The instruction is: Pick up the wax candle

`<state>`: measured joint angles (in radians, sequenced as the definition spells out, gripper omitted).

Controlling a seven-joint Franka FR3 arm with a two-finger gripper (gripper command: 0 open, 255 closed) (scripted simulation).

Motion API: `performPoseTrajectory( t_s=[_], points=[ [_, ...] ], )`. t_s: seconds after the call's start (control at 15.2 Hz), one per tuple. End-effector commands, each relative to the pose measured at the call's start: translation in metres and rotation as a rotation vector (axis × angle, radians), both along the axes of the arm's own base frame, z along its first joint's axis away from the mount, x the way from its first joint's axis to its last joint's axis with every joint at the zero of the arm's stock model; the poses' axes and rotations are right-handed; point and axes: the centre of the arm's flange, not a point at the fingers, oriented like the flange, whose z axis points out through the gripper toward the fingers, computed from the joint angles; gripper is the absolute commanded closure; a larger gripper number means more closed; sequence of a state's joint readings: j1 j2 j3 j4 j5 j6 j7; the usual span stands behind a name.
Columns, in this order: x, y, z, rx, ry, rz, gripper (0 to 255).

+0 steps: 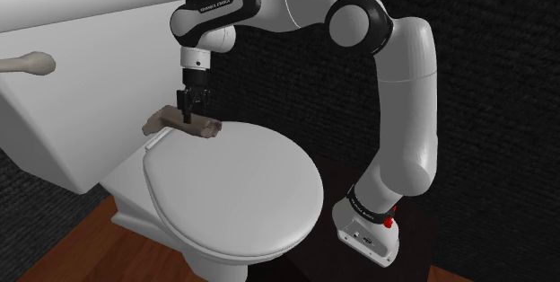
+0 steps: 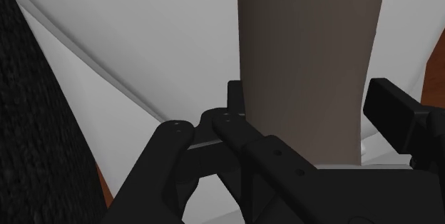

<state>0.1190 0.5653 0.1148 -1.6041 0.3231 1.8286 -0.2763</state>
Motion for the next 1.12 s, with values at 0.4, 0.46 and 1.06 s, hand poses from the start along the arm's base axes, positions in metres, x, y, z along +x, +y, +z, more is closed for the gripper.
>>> performPoseTrajectory(
  t_s=[0.4, 0.46, 1.06],
  points=[
    [0.0, 0.0, 0.036, -0.001, 0.001, 0.0, 255],
    [0.0, 0.0, 0.042, -0.001, 0.001, 0.0, 255],
    [0.0, 0.0, 0.079, -0.001, 0.001, 0.0, 255]
  ],
)
